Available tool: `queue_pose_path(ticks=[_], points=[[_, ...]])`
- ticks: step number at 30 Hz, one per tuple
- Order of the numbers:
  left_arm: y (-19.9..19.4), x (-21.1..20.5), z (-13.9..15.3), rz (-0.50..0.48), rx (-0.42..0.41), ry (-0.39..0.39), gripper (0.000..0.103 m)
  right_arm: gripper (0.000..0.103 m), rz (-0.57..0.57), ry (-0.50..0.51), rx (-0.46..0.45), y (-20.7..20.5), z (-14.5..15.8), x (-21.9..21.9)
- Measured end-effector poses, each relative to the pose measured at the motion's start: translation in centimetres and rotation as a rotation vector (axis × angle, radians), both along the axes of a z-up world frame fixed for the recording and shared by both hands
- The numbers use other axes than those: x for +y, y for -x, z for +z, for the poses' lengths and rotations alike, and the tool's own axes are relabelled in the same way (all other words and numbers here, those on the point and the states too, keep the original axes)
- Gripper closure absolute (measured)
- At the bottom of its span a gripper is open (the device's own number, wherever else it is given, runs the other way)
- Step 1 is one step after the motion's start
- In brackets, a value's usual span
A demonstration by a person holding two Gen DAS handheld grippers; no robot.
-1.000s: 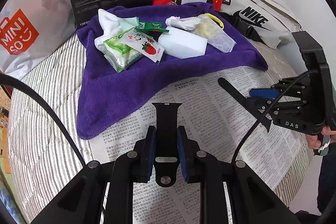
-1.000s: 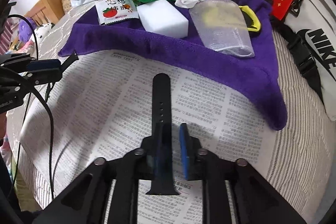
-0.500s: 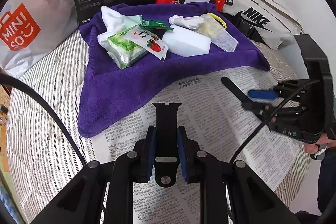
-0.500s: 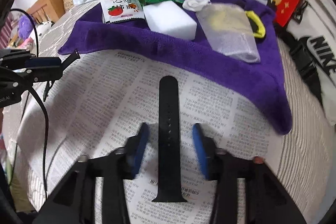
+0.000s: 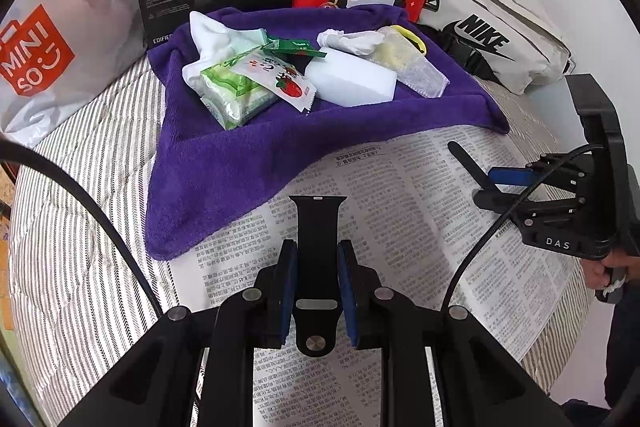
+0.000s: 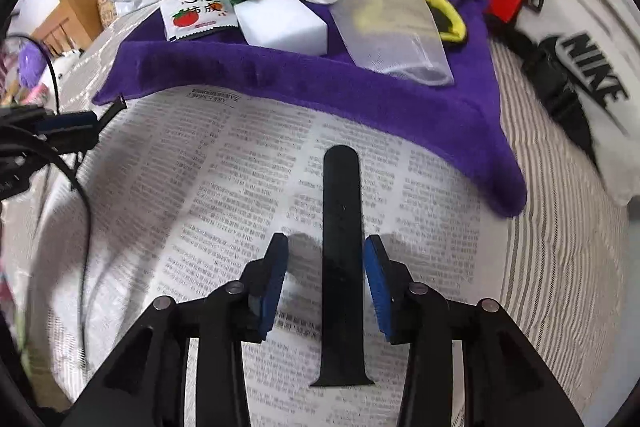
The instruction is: Organize soft objects
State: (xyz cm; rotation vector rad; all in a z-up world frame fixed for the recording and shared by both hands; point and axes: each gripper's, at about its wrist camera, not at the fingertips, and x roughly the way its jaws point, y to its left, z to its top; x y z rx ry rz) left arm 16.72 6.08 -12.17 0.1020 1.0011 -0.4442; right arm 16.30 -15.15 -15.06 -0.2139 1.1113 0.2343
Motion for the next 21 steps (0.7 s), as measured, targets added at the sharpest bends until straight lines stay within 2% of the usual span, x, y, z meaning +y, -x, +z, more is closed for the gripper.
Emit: queue_pose_path(ticks=[2, 3, 4, 5, 10, 13, 21], points=[[0.1, -0.1, 0.0, -0.001, 0.000, -0.002, 0.083, 0.068, 0.002, -0.006, 0.000, -0.1, 0.0, 0.1], [0.1, -0.1, 0.0, 0.000, 0.000, -0.002, 0.083, 0.071, 0.005, -0.011, -0.002, -0.2, 0.0, 0.0], [0.1, -0.1, 0.0, 0.000, 0.000, -0.001, 0.083, 0.081, 0.007, -0.009, -0.006, -0.2, 0.1, -0.1], [0.2, -0.2, 0.0, 0.003, 0.001, 0.000, 0.083, 0.082, 0.008, -0.009, -0.005, -0.2, 0.1, -0.2], [0.5, -0.4, 0.3, -0.001, -0.001, 0.004, 0.083, 0.083, -0.002, -0.019, -0.002, 0.1, 0.2, -0.5], [0.6, -0.5, 0.5, -0.003, -0.005, -0.003, 0.083, 0.084, -0.009, -0.066, 0.008, 0.3, 0.7, -1.2], [0.4, -0.3, 1.4, -0.001, -0.022, -0.005, 0.083, 0.084, -0.017, -0.076, -0.020, 0.8, 2.4, -1.5]])
